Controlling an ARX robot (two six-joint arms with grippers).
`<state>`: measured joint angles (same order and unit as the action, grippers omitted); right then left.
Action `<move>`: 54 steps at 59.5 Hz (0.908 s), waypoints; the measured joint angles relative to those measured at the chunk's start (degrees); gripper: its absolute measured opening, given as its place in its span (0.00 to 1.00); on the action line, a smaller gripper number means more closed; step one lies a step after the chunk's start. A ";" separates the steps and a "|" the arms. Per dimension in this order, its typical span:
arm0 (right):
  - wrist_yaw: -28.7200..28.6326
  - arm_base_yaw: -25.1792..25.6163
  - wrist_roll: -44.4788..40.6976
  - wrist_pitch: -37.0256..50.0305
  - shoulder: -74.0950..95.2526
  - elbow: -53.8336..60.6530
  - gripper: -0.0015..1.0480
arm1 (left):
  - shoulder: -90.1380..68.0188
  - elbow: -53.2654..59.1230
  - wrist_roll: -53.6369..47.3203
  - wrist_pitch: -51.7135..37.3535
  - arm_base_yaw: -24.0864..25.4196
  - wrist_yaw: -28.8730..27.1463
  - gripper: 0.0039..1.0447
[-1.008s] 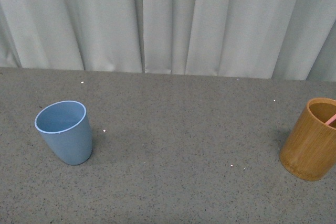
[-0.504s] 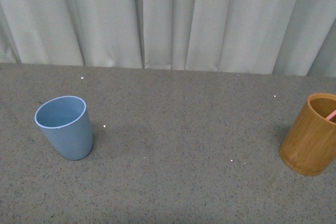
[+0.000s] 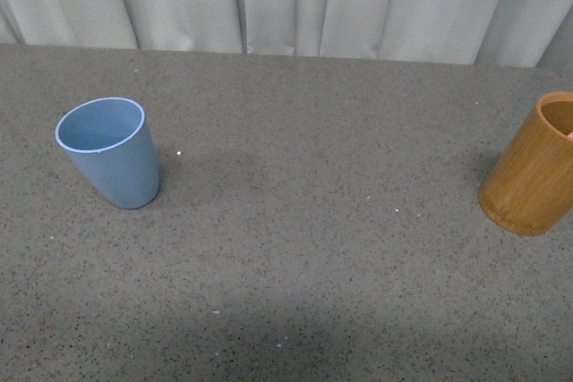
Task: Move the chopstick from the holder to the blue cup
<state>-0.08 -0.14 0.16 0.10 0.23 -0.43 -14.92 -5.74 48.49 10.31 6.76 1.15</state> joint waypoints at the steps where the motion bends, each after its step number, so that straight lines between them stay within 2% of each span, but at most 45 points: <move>1: 0.00 0.00 0.00 0.00 0.00 0.00 0.91 | -1.53 0.00 0.35 -1.38 0.00 -0.11 0.94; 2: 0.00 0.00 0.00 0.00 0.00 0.00 0.91 | -4.50 0.00 0.96 -5.31 -0.20 -1.07 0.94; 10: 0.00 0.00 0.00 0.00 0.00 0.00 0.91 | -19.96 -1.14 1.38 -19.15 -1.31 -4.33 0.94; 22: 0.00 0.00 0.00 0.00 0.00 0.00 0.91 | -38.36 -5.57 0.11 -27.54 -4.42 -8.96 0.94; 37: 0.00 0.00 0.00 0.00 0.00 0.00 0.91 | -54.03 -12.48 -1.05 -30.60 -10.23 -14.97 0.94; 54: 0.00 0.00 0.00 0.00 0.00 0.00 0.91 | -63.91 -19.06 -0.87 -27.06 -17.18 -20.02 0.94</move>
<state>-0.08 -0.14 0.16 0.10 0.23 -0.43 -78.83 -24.80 47.62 -16.75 -10.41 -18.87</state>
